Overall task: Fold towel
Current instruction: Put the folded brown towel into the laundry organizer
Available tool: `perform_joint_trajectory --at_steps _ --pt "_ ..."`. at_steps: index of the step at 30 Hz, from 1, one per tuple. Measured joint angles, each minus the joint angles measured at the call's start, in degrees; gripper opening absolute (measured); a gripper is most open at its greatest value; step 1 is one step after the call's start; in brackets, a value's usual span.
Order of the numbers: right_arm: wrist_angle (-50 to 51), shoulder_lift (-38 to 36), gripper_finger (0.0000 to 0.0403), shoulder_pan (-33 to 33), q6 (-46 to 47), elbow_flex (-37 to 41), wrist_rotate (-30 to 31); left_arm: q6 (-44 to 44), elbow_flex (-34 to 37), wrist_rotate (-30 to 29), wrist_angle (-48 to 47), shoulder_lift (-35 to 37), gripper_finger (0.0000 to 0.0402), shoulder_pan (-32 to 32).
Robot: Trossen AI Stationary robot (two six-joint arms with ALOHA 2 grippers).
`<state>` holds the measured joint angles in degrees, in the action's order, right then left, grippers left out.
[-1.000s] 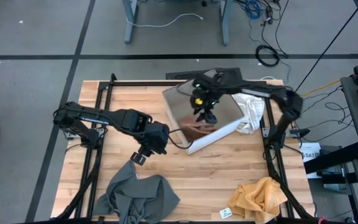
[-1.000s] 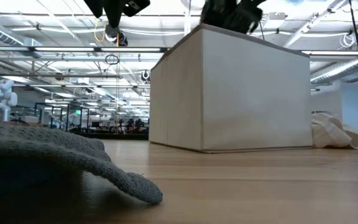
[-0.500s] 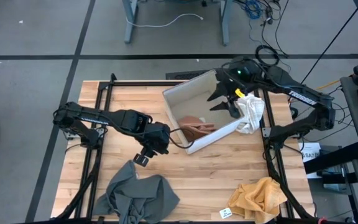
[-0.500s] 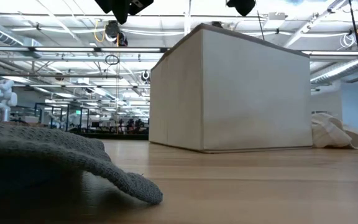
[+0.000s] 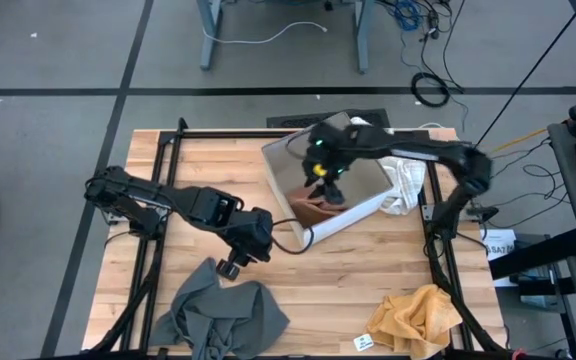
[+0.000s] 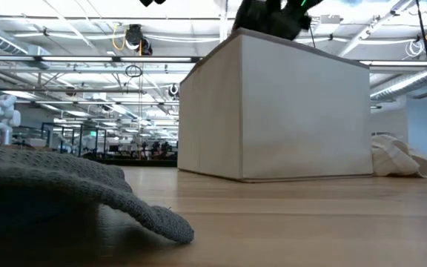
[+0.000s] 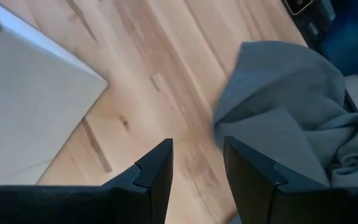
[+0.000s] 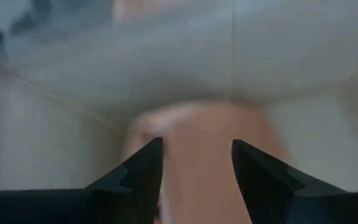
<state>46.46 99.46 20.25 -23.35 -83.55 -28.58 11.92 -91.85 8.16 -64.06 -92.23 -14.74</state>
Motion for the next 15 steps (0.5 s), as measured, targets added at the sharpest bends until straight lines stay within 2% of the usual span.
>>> perform_joint_trajectory --at_steps 8,15 --pt "1.8 16.8 0.0178 0.0 -0.3 0.1 -0.1 -0.5 0.0 -0.8 0.6 0.0 0.0147 -2.0" --pt "2.2 22.4 0.0178 0.4 0.0 -0.4 -1.4 -0.5 0.0 -1.4 0.8 0.0 0.0147 -2.2"
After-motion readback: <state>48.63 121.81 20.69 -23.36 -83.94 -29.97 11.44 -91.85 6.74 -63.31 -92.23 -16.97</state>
